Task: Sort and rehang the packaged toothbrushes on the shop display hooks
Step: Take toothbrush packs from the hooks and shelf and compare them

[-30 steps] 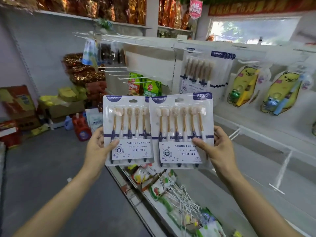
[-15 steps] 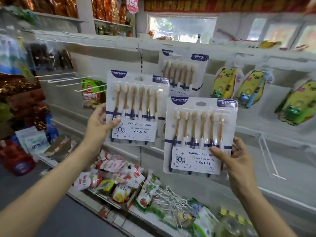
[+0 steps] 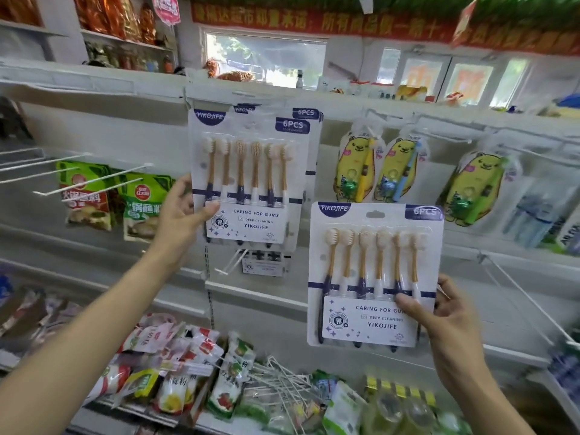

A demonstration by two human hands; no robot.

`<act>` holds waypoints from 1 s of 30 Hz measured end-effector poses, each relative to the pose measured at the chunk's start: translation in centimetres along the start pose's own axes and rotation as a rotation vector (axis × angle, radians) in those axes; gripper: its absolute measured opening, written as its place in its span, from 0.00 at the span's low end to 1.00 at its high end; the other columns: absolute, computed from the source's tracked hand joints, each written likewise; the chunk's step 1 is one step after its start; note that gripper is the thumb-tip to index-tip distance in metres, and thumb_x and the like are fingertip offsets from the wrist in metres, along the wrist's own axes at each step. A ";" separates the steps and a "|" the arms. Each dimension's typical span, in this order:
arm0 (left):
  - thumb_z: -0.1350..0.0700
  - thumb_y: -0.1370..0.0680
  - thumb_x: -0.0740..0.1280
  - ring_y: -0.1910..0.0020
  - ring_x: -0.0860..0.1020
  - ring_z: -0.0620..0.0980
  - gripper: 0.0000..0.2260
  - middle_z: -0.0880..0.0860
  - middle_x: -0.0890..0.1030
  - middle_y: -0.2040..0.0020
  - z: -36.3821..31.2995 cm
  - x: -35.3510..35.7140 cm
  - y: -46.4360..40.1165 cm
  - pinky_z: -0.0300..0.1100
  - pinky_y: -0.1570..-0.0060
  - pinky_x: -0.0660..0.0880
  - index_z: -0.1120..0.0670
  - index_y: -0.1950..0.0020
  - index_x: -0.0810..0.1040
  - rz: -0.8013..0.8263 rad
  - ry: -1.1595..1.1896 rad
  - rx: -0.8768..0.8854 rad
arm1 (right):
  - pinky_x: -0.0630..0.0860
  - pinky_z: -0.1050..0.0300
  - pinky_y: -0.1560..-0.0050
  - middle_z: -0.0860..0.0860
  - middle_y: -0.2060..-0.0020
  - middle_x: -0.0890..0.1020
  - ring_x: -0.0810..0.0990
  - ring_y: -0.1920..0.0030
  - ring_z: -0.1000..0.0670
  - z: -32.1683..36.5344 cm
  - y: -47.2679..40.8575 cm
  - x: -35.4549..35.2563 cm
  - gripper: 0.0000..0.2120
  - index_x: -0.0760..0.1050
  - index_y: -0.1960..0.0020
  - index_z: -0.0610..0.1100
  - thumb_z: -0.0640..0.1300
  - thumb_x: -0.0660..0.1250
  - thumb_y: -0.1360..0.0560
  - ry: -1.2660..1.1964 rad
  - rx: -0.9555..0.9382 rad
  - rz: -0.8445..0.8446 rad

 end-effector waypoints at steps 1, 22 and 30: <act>0.66 0.26 0.71 0.42 0.82 0.50 0.22 0.57 0.81 0.38 0.2 -0.1 -0.1 0.47 0.41 0.80 0.48 0.36 0.73 0.002 0.014 -0.005 | 0.82 0.58 0.60 0.43 0.50 0.86 0.86 0.54 0.46 -0.1 -0.1 0.0 0.25 0.77 0.40 0.41 0.35 0.75 0.37 0.001 0.001 -0.001; 0.65 0.26 0.71 0.36 0.79 0.53 0.25 0.55 0.80 0.35 0.2 0.1 -3.4 0.52 0.34 0.74 0.49 0.31 0.72 0.074 0.004 0.002 | 0.84 0.55 0.59 0.43 0.51 0.86 0.86 0.53 0.43 -2.2 0.0 4.3 0.31 0.78 0.44 0.44 0.47 0.84 0.45 0.056 0.053 0.040; 0.67 0.22 0.69 0.39 0.81 0.50 0.22 0.52 0.83 0.39 2.3 1.2 -6.9 0.49 0.38 0.77 0.54 0.30 0.71 0.063 -0.100 -0.030 | 0.83 0.56 0.61 0.43 0.53 0.86 0.86 0.55 0.43 -2.2 0.4 4.9 0.22 0.78 0.46 0.41 0.35 0.77 0.38 0.051 0.057 0.047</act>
Point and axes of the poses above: each hand's wrist, its own y-axis away from the middle knuckle, its own x-axis out of the palm, z = x × y, the point moved 10 cm from there along -y, towards the middle knuckle
